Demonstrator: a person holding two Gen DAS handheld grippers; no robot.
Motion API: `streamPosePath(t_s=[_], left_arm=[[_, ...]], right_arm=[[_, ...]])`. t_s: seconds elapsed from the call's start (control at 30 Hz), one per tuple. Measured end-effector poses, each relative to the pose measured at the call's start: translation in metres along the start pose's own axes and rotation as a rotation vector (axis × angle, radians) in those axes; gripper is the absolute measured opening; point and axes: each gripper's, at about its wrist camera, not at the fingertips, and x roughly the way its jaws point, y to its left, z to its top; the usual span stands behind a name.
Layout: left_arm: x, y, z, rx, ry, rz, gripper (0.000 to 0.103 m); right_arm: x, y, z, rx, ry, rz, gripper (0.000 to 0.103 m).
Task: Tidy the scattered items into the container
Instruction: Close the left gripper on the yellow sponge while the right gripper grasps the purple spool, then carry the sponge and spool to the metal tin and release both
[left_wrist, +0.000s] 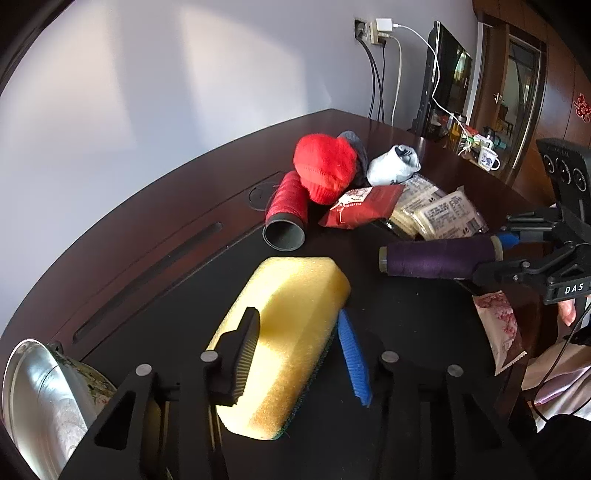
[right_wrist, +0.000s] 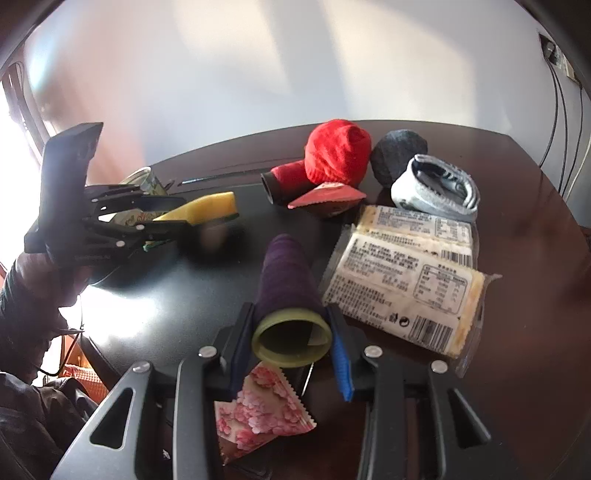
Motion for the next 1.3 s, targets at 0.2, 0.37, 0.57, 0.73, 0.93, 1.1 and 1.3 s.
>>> streamPosePath(t_s=[0.2, 0.37, 0.57, 0.73, 0.93, 1.1, 1.3], left_arm=[[-0.009, 0.009, 0.000, -0.034, -0.023, 0.016, 0.040], [-0.020, 0.014, 0.003, -0.054, -0.053, 0.025, 0.038], [-0.036, 0.017, 0.006, -0.066, -0.092, 0.042, 0.037], [-0.068, 0.020, 0.010, -0.066, -0.152, 0.077, 0.037], [-0.110, 0.034, -0.003, -0.077, -0.189, 0.147, 0.037], [-0.142, 0.063, -0.032, -0.138, -0.189, 0.239, 0.037], [-0.166, 0.119, -0.086, -0.280, -0.145, 0.357, 0.037]], right_arm=[[-0.014, -0.001, 0.000, 0.026, -0.046, 0.021, 0.038], [-0.018, -0.004, 0.001, 0.055, -0.084, 0.035, 0.038], [-0.013, 0.000, 0.012, 0.064, -0.120, 0.047, 0.038], [-0.018, 0.007, 0.024, 0.053, -0.147, 0.053, 0.038], [-0.023, 0.024, 0.043, 0.034, -0.186, 0.083, 0.038], [-0.013, 0.072, 0.073, -0.028, -0.213, 0.168, 0.038], [0.035, 0.162, 0.116, -0.145, -0.175, 0.287, 0.038]])
